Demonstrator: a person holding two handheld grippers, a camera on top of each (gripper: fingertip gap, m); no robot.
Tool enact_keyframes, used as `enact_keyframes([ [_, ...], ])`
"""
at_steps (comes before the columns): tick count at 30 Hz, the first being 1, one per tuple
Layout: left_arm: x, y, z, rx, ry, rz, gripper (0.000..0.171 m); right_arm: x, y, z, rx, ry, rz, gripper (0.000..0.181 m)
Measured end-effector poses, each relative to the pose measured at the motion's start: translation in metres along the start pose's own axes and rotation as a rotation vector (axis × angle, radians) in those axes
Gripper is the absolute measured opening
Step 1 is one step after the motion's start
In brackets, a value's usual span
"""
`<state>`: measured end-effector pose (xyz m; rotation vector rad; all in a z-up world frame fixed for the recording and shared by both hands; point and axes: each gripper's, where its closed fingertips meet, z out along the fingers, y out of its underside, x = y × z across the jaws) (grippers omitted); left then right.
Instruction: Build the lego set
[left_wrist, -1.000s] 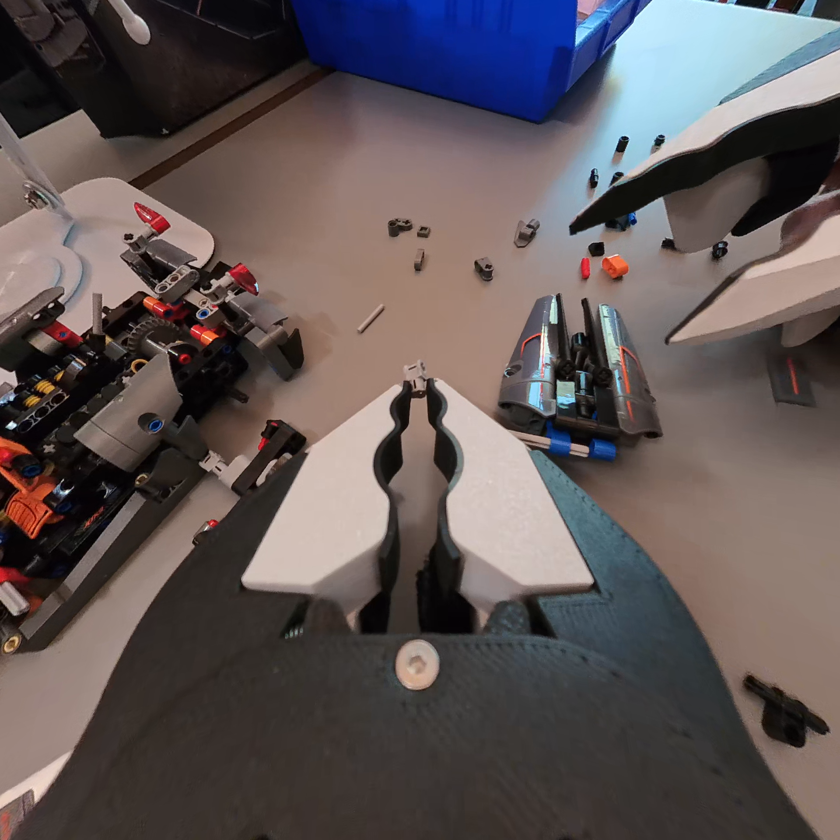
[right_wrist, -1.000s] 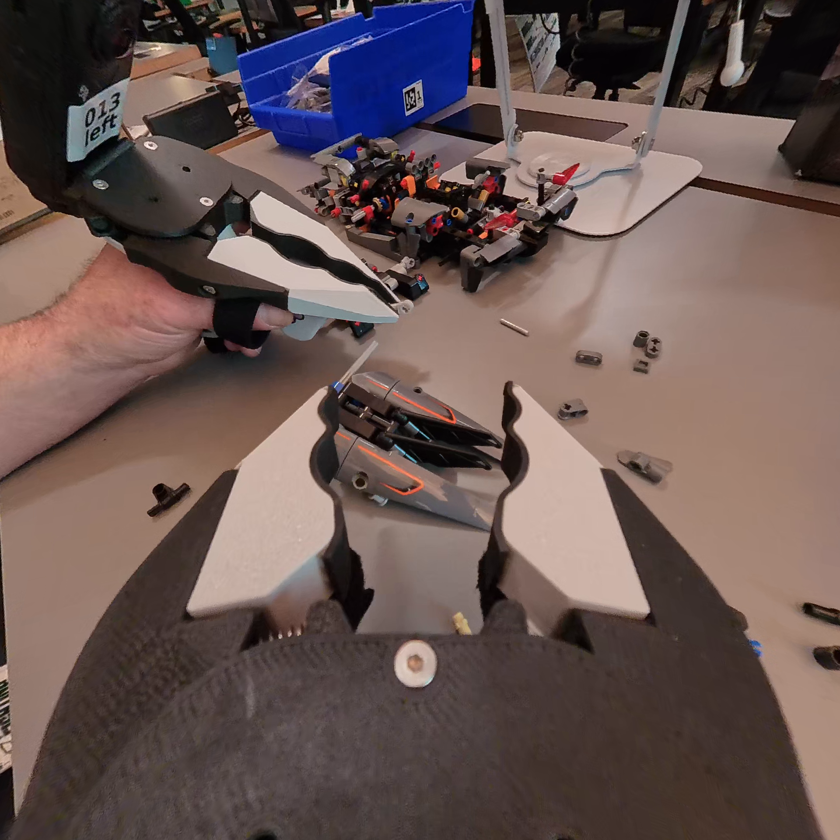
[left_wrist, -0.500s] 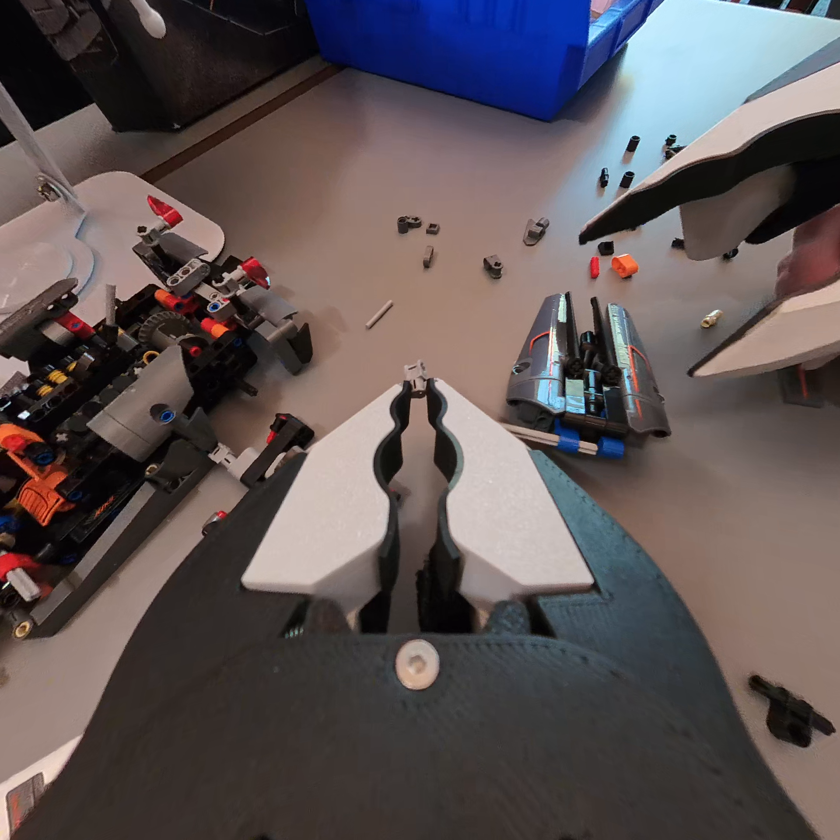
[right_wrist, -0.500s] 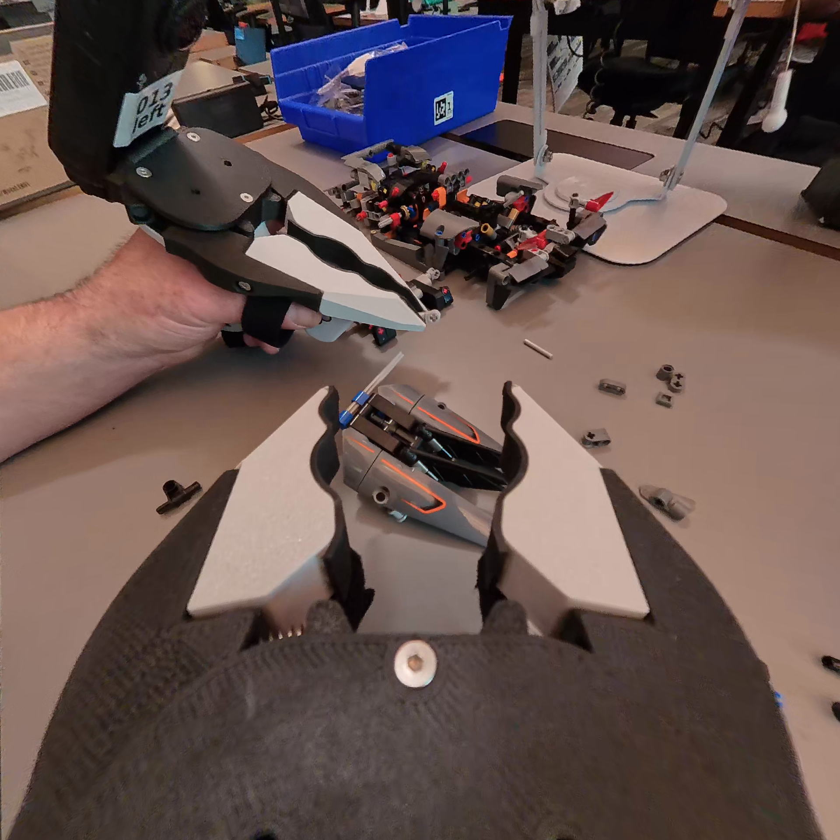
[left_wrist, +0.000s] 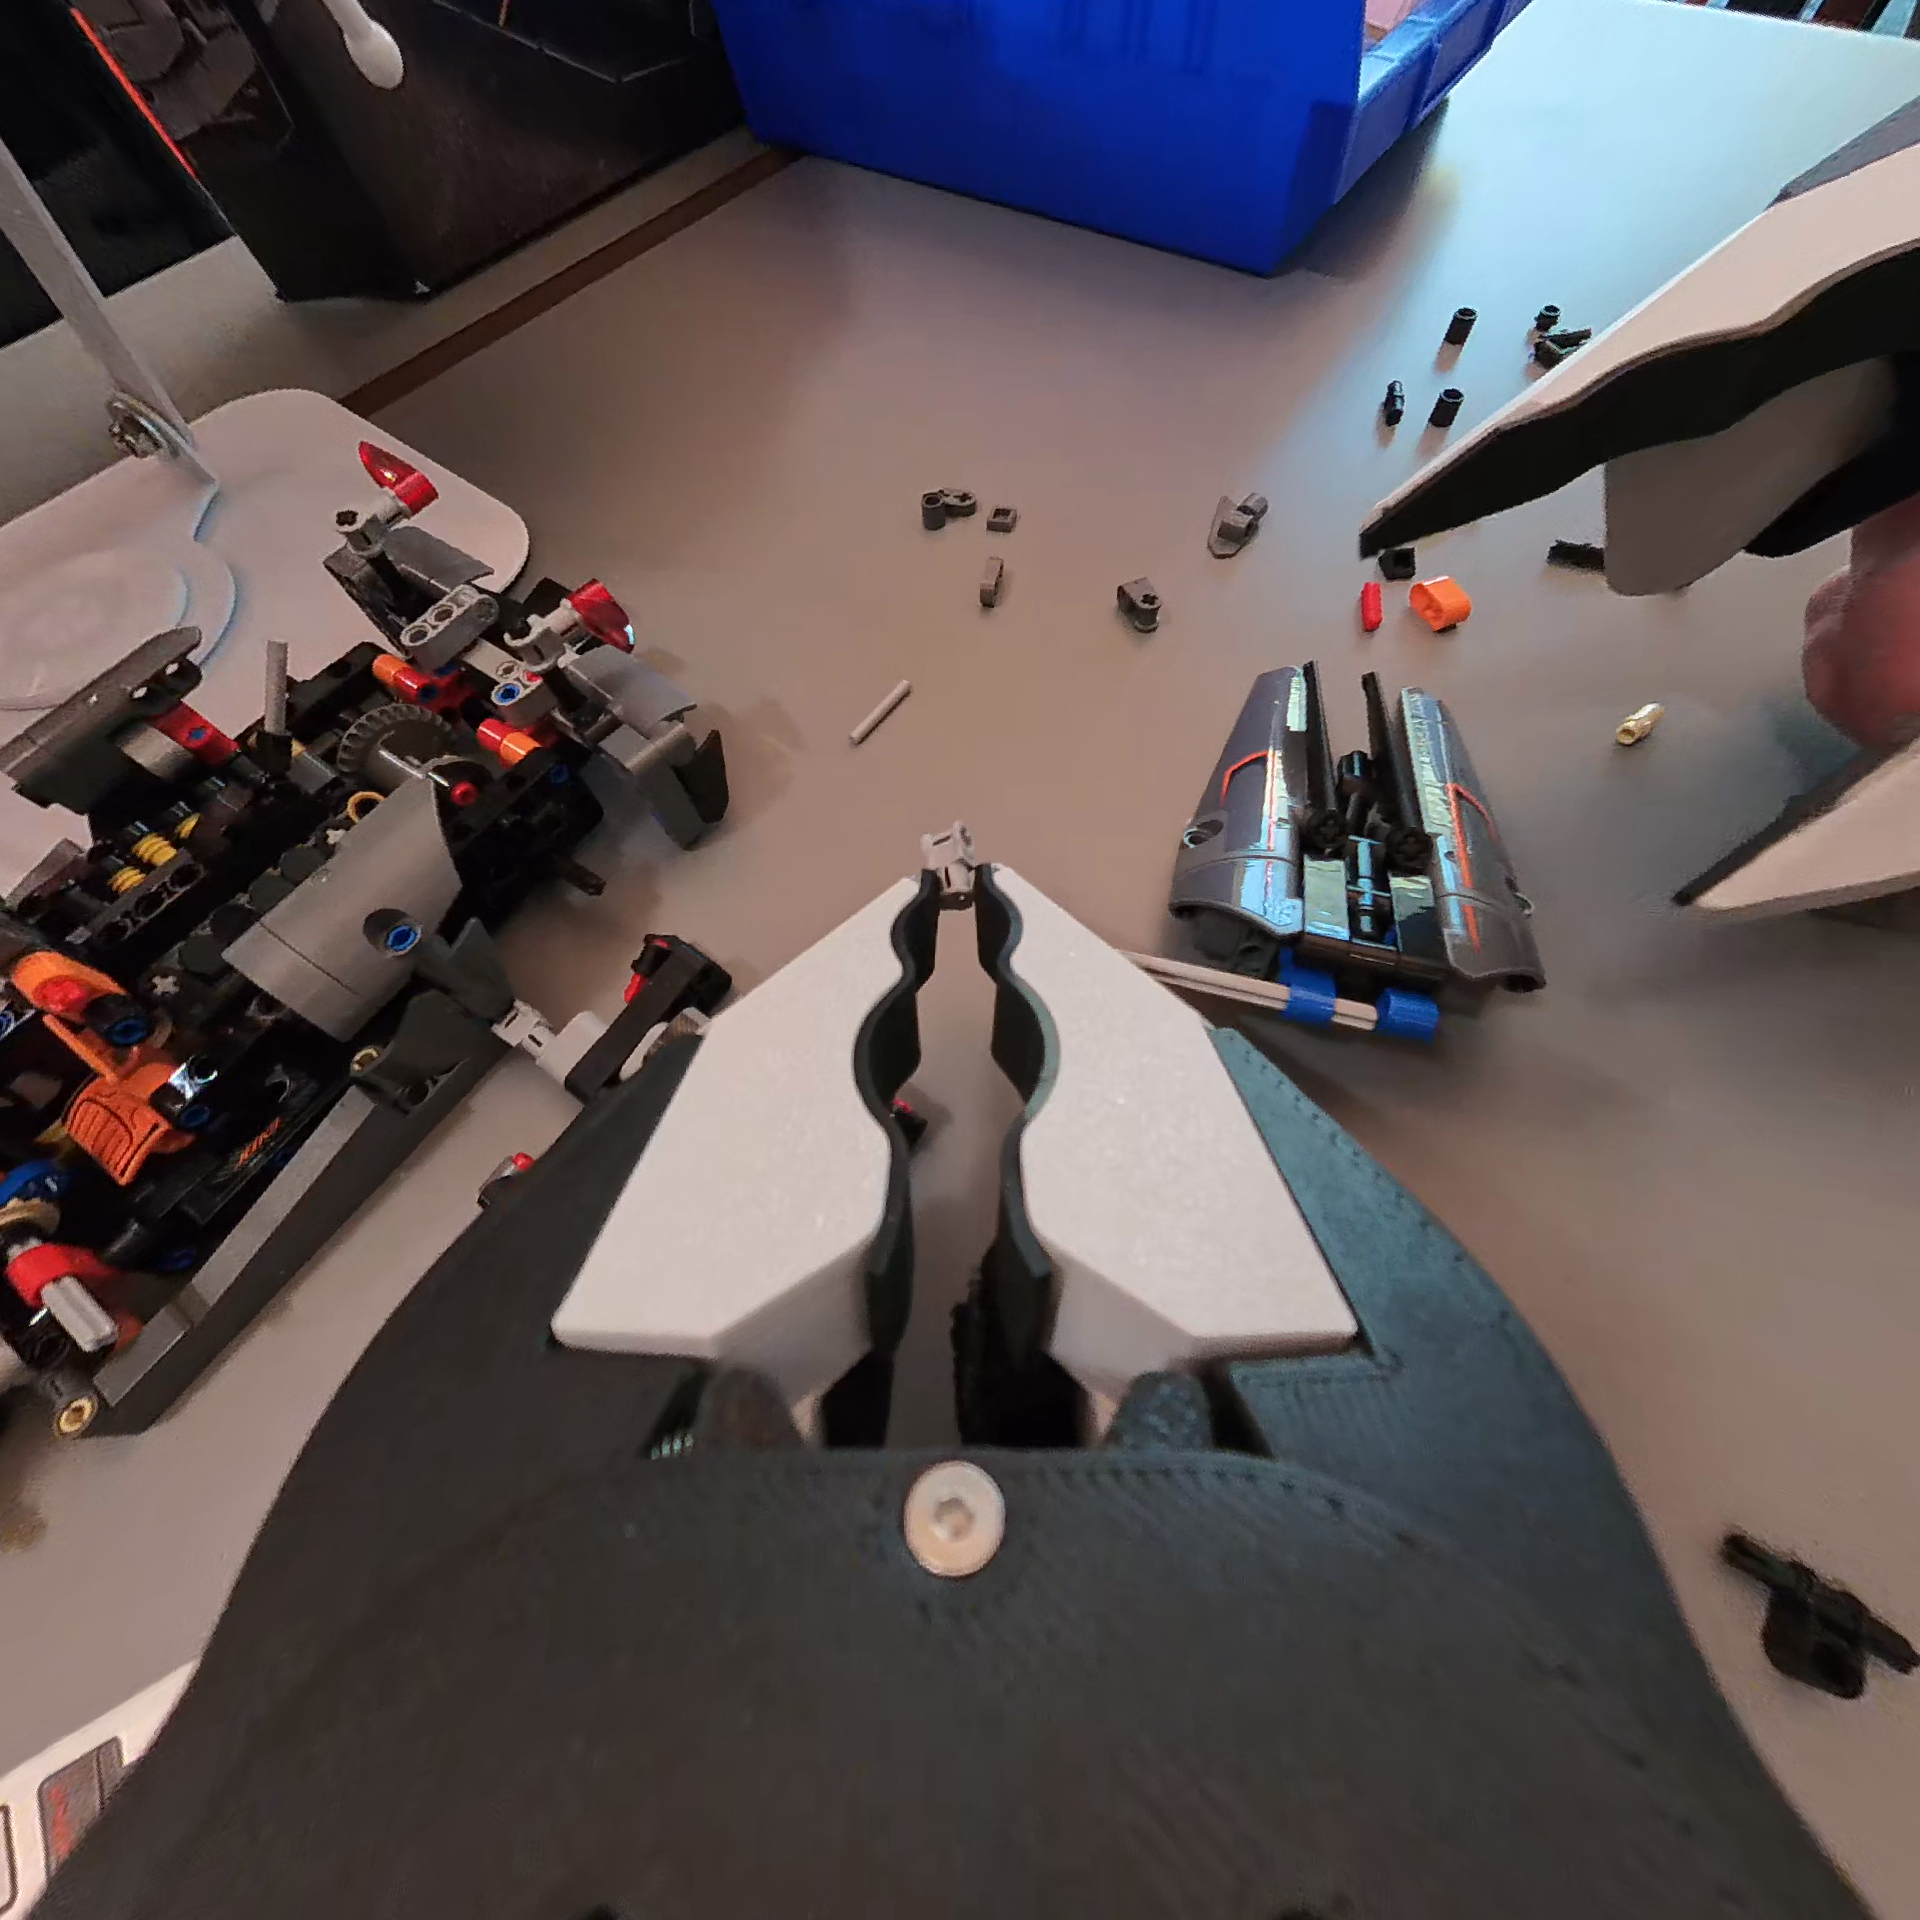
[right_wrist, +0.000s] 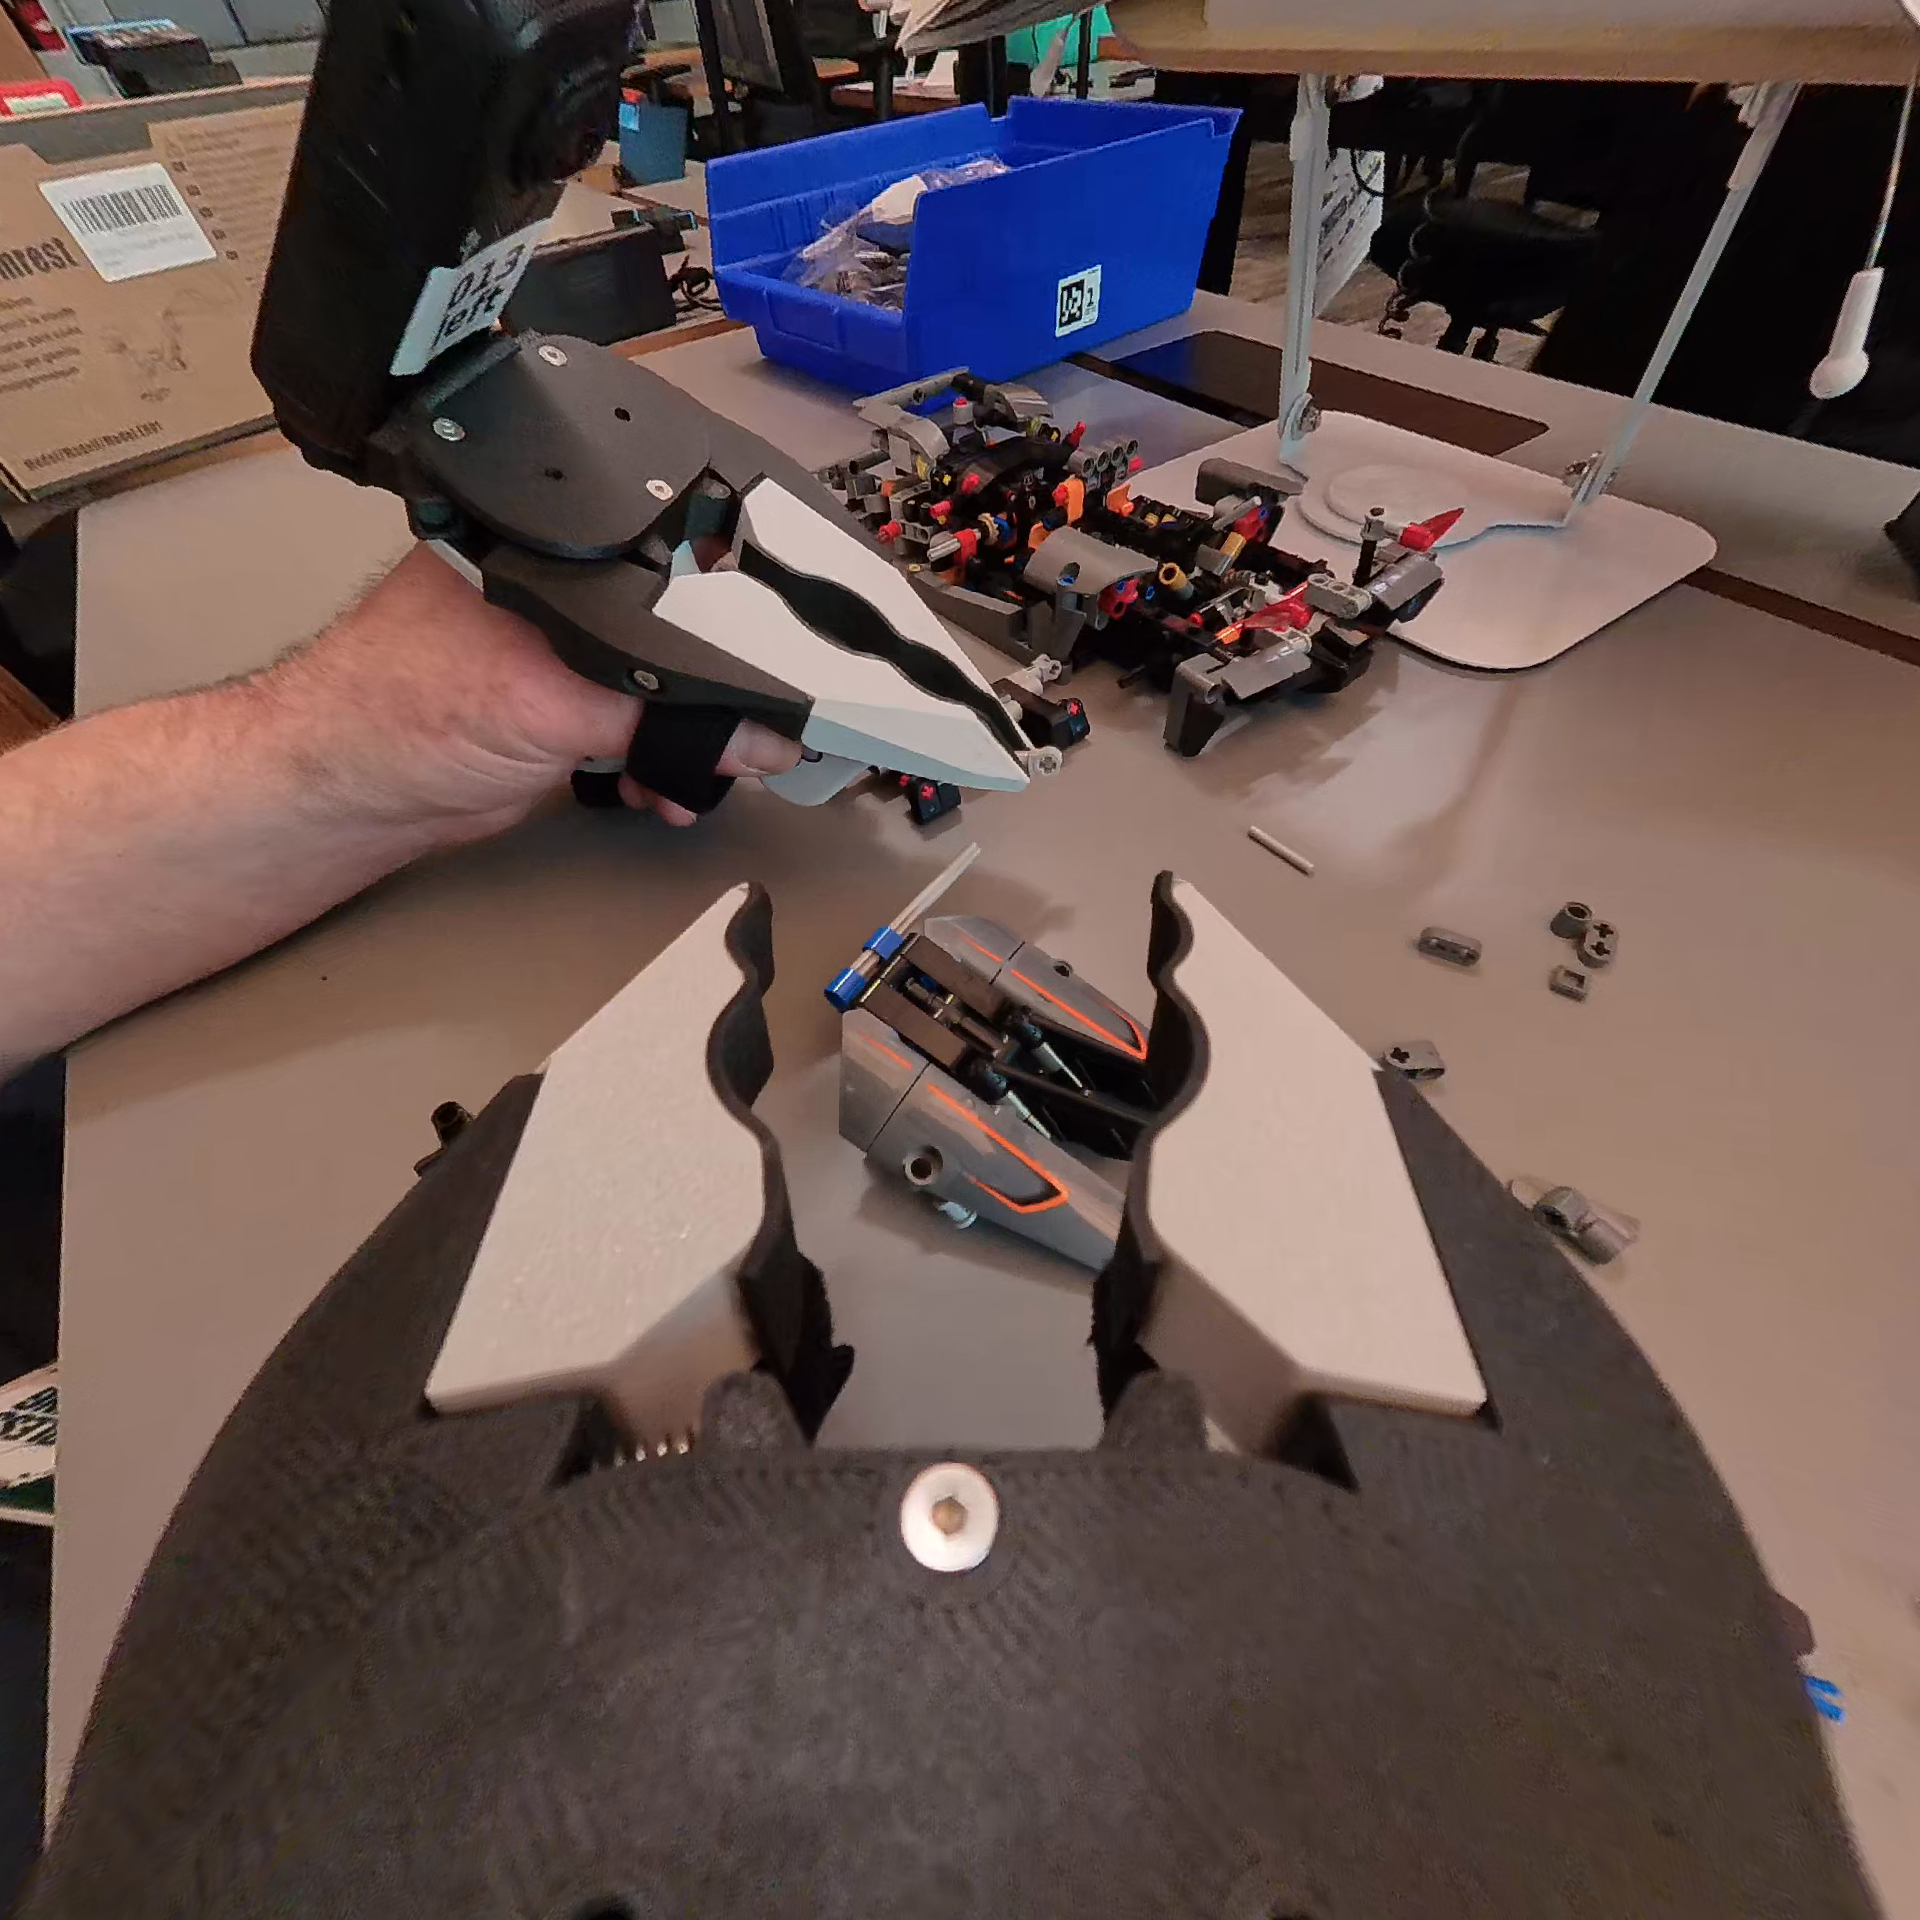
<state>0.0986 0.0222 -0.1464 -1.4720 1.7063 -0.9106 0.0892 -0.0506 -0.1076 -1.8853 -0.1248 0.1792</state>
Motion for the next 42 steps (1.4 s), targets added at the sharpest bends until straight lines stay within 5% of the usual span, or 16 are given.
enact_keyframes([
  [20, 0.004, -0.001, -0.002, 0.011, -0.001, 0.036, 0.005, 0.000, 0.025, 0.008, -0.139, -0.043, 0.063, 0.097],
  [27, 0.004, 0.000, -0.005, 0.013, -0.003, 0.035, 0.005, -0.002, 0.044, 0.003, -0.283, 0.016, -0.164, 0.102],
  [42, 0.007, 0.003, -0.003, -0.012, -0.018, 0.075, 0.005, 0.005, 0.060, 0.013, -0.422, 0.061, -0.280, 0.070],
])
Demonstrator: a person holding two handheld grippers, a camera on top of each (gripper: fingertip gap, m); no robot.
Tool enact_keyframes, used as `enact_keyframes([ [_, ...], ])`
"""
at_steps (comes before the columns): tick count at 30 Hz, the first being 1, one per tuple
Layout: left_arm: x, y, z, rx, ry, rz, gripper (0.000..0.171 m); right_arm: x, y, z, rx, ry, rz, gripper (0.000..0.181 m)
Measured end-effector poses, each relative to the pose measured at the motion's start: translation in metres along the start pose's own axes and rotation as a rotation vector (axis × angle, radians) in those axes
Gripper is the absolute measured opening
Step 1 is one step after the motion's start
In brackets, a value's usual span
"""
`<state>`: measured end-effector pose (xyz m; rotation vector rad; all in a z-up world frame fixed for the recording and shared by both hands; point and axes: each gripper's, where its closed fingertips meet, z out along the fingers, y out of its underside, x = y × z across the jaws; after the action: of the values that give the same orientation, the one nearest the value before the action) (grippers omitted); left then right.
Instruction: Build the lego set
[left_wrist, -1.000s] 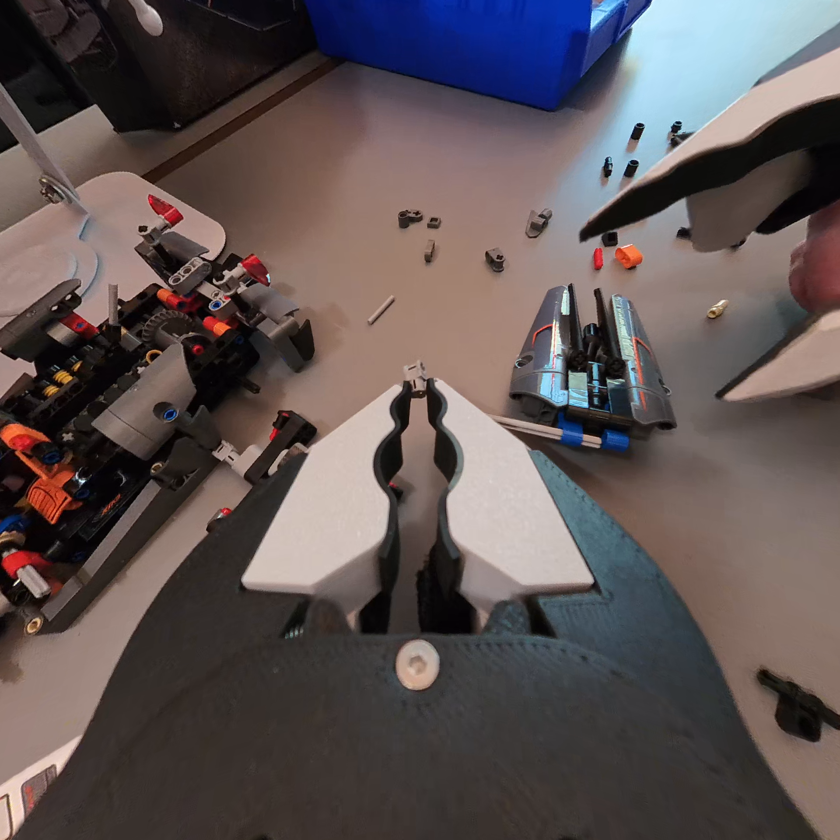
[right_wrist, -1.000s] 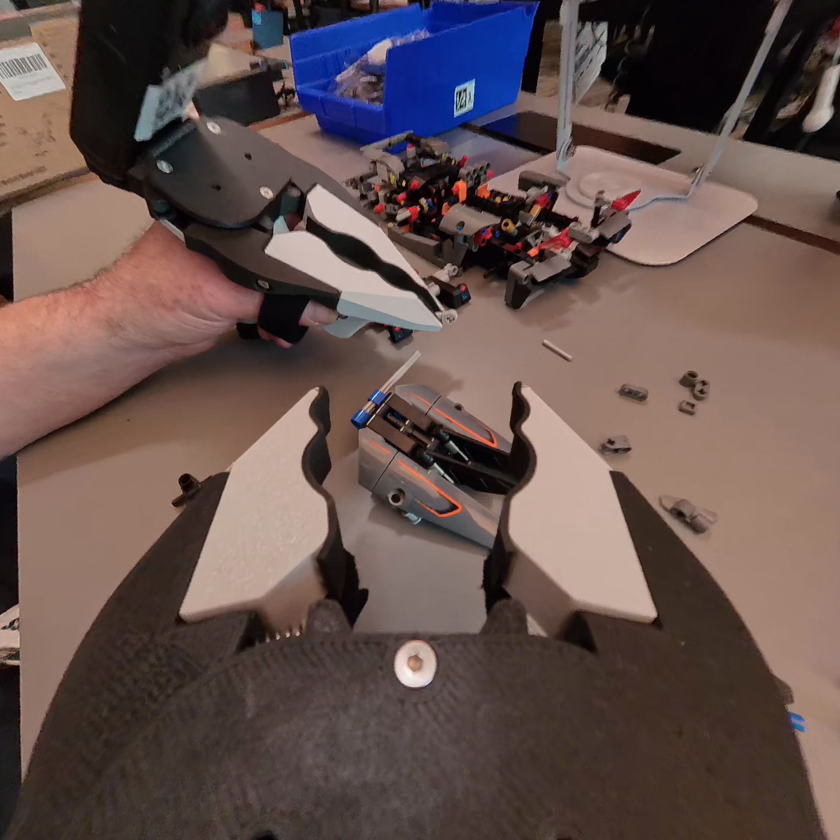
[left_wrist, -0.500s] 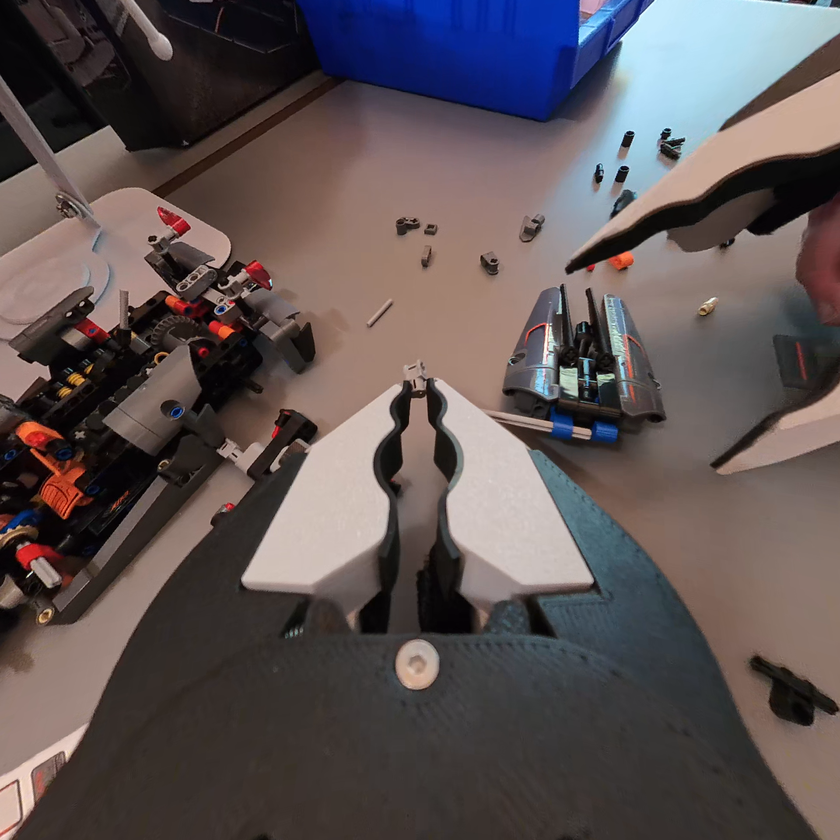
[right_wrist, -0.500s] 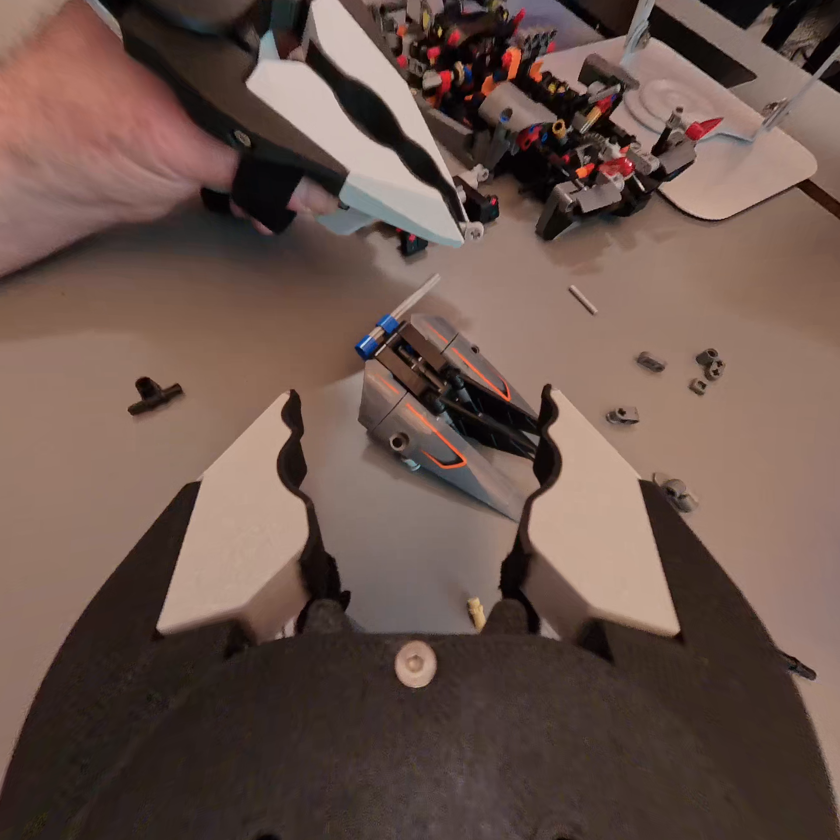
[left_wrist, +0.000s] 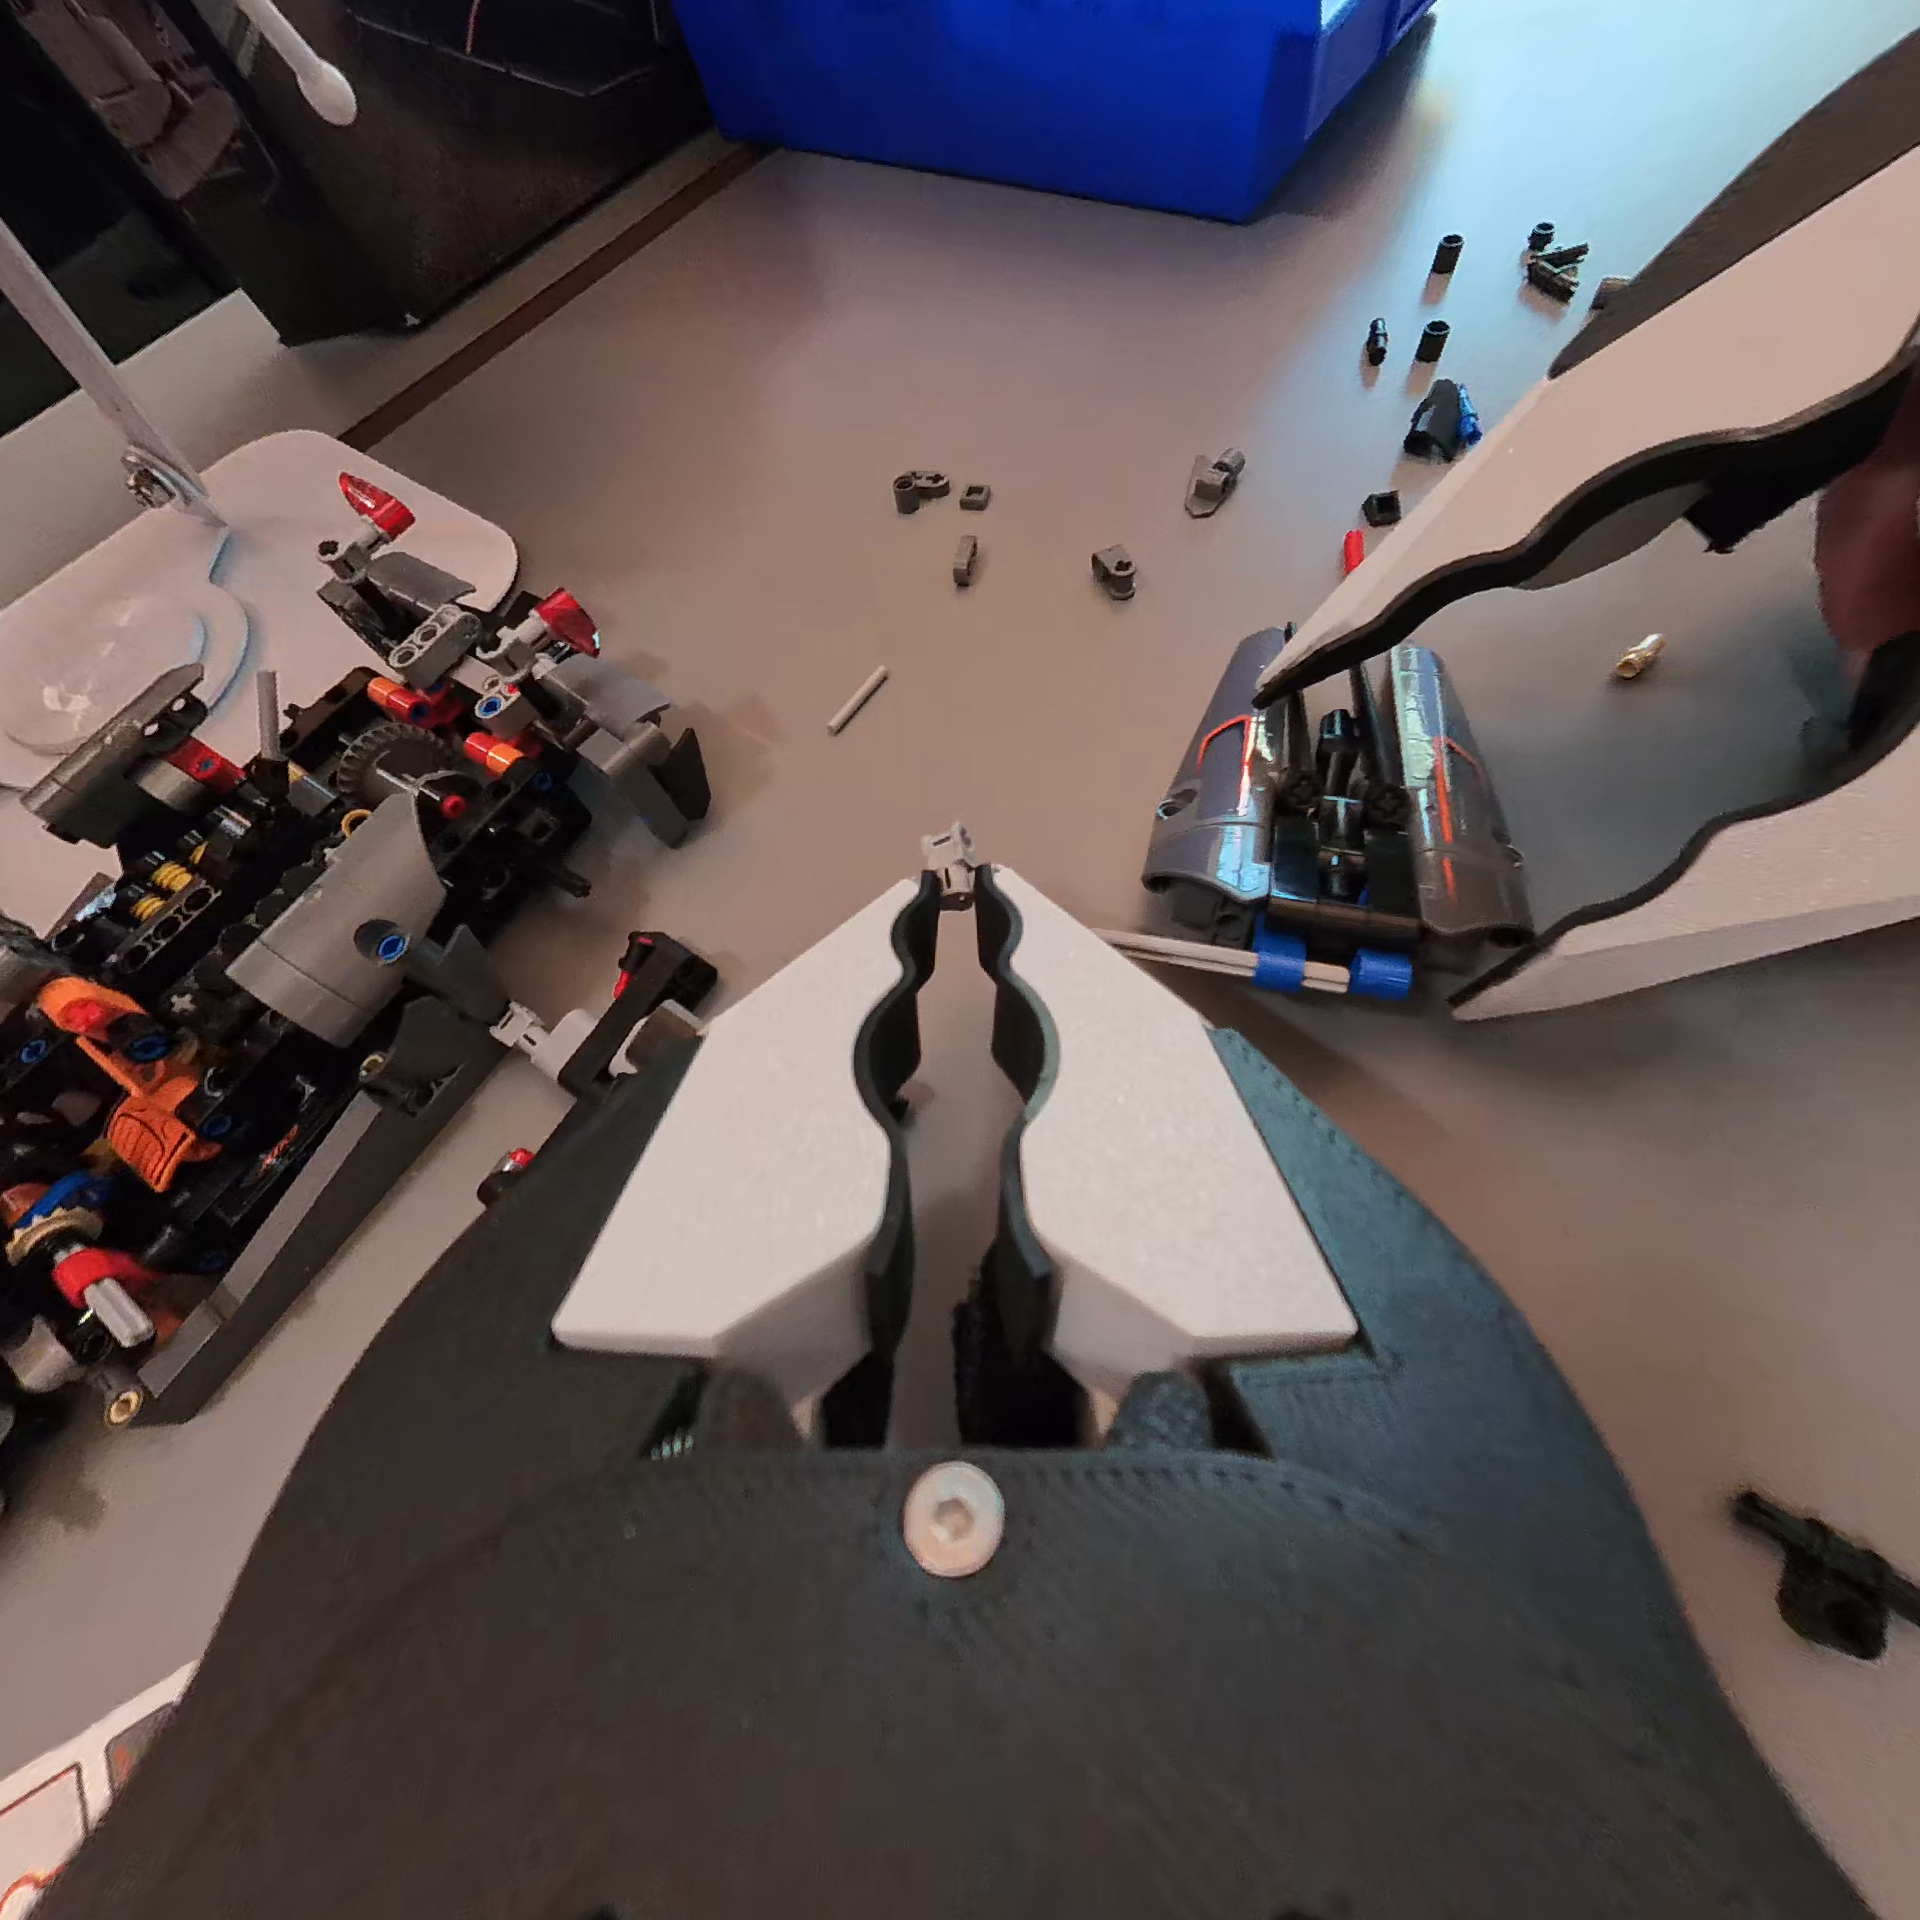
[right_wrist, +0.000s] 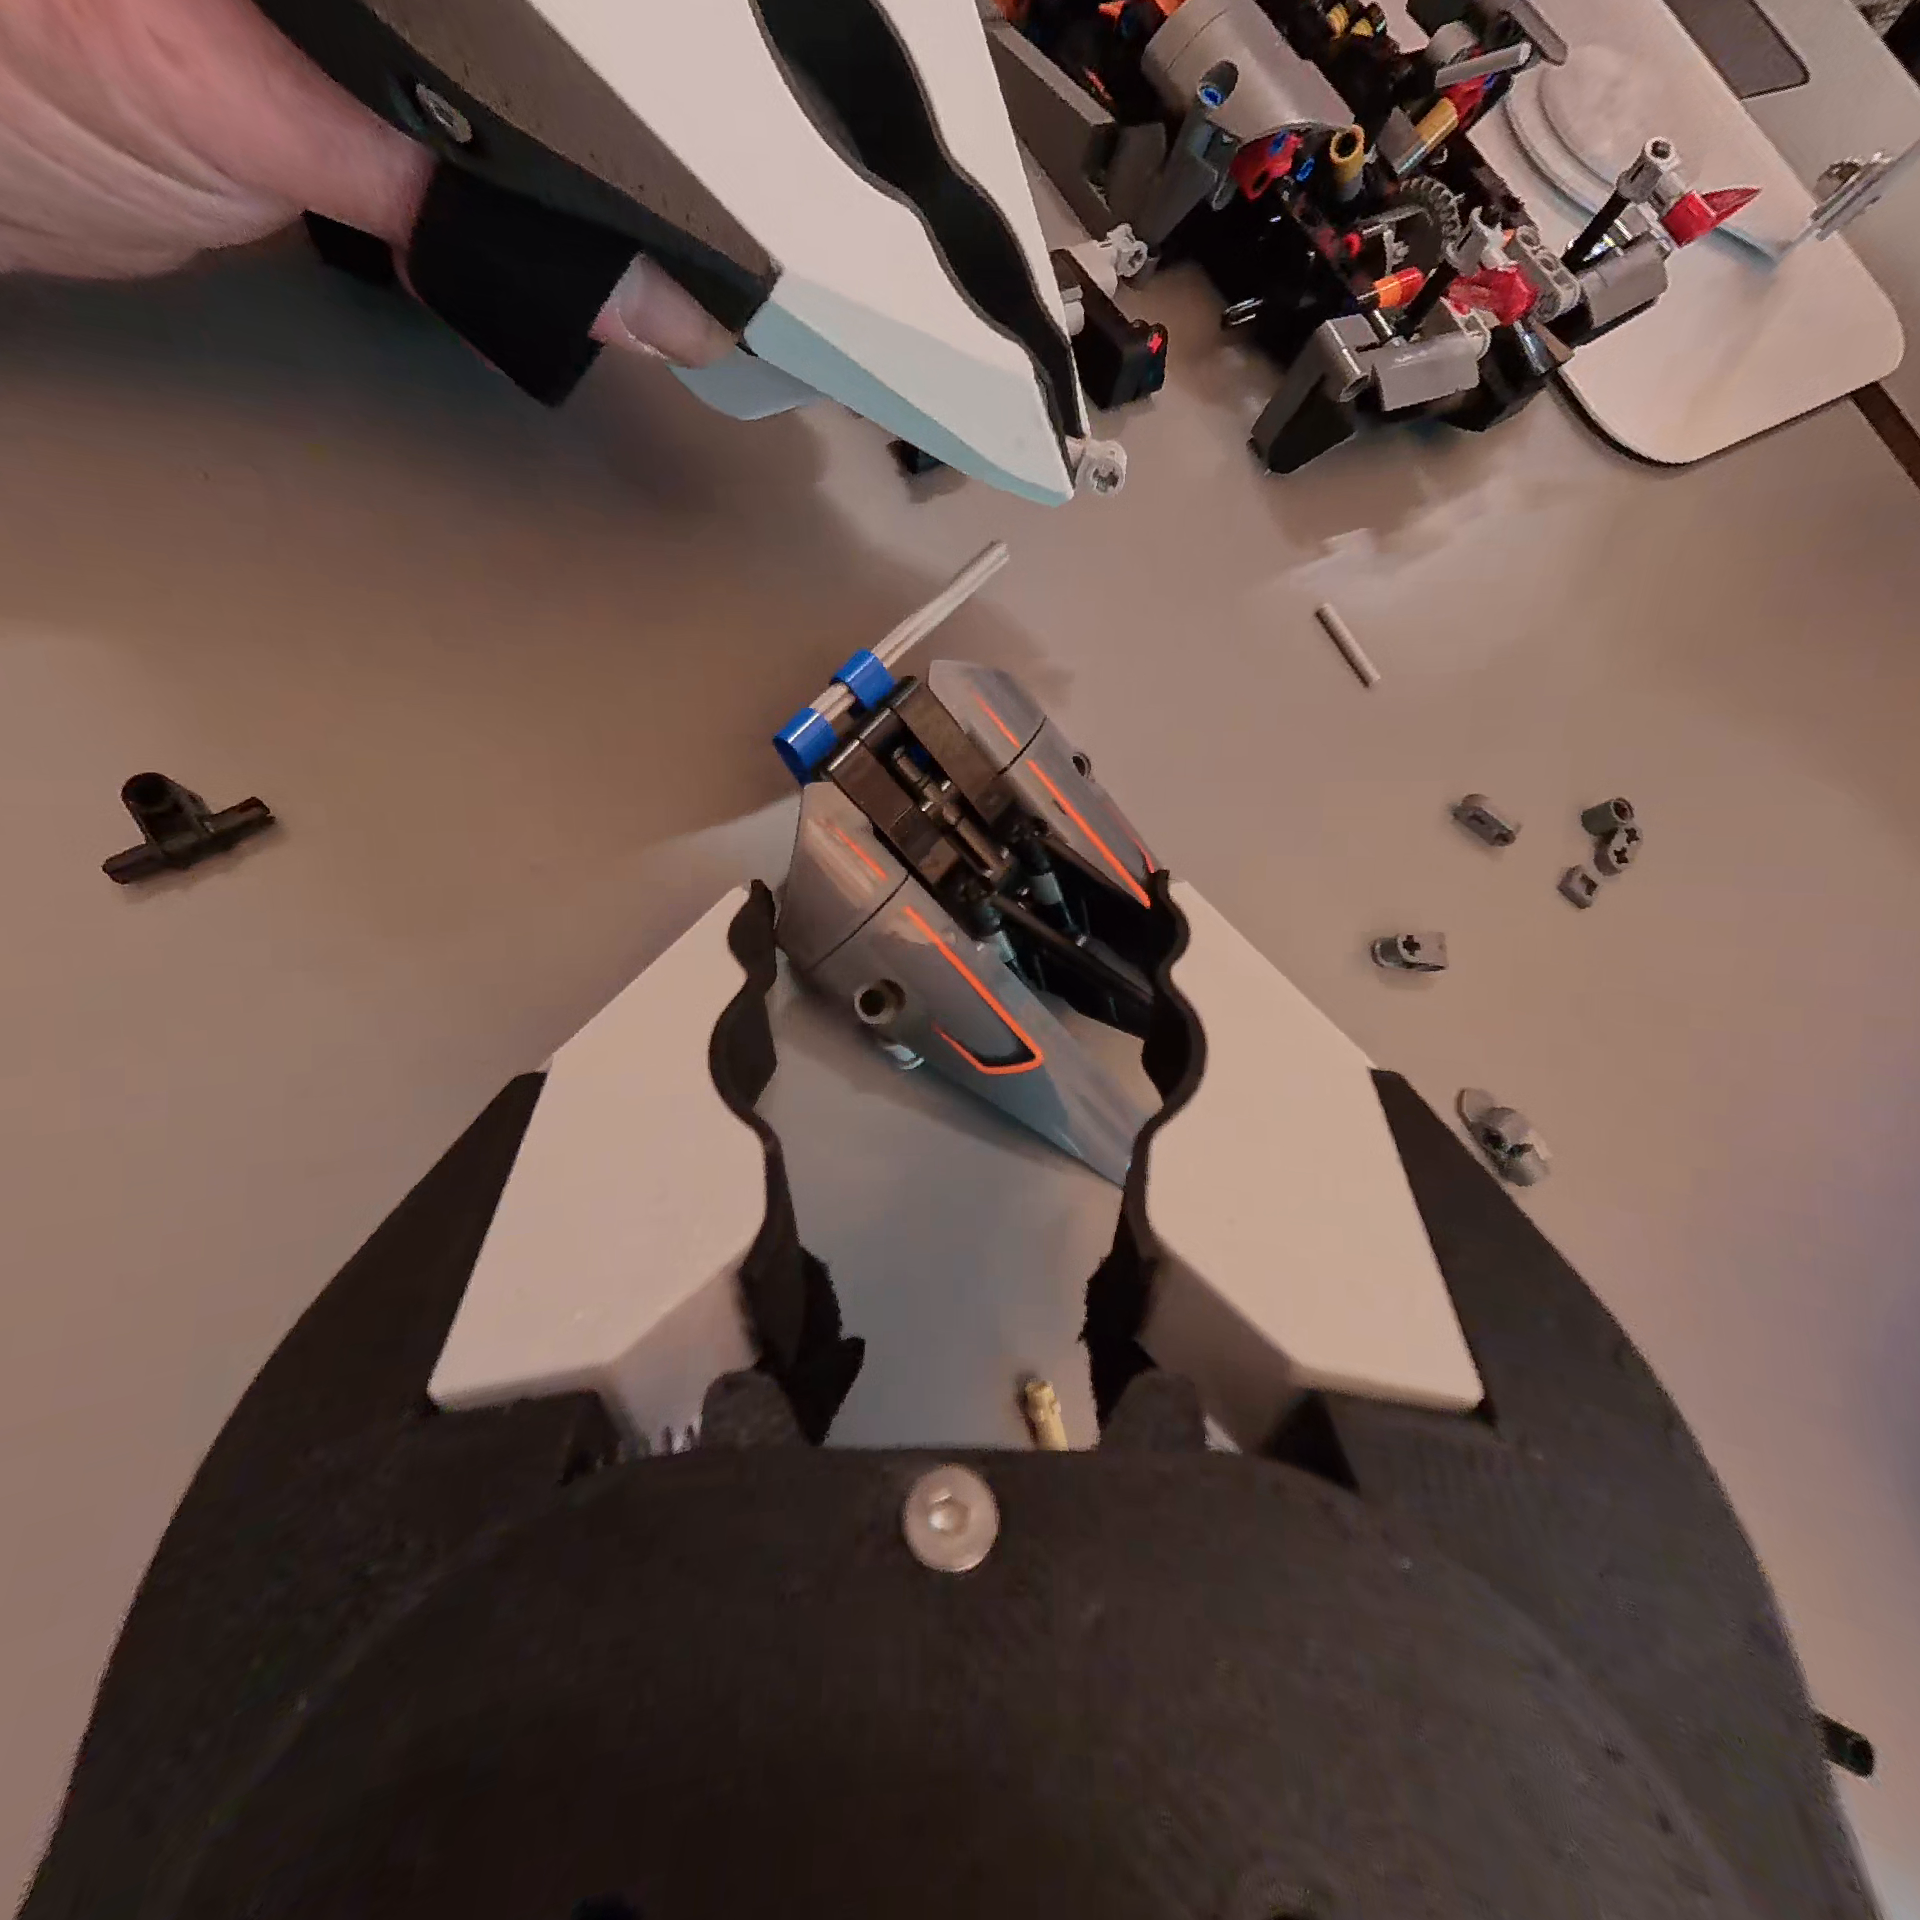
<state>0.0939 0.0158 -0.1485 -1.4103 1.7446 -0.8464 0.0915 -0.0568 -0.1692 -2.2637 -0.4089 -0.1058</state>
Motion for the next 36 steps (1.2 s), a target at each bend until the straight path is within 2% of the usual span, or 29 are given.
enact_keyframes([
  [3, 0.000, -0.001, -0.001, 0.008, 0.001, -0.003, 0.005, 0.001, -0.001, 0.000, 0.003, -0.043, 0.023, 0.069],
  [13, 0.000, -0.003, -0.002, 0.023, 0.008, -0.002, 0.005, 0.019, -0.015, -0.008, 0.081, -0.284, 0.268, 0.066],
  [18, 0.001, -0.003, -0.002, 0.019, 0.011, 0.011, 0.005, 0.023, -0.018, -0.008, 0.084, -0.349, 0.309, 0.064],
  [36, -0.003, -0.005, 0.007, 0.008, 0.002, 0.021, 0.005, 0.023, -0.013, -0.009, 0.168, -0.343, 0.271, 0.065],
])
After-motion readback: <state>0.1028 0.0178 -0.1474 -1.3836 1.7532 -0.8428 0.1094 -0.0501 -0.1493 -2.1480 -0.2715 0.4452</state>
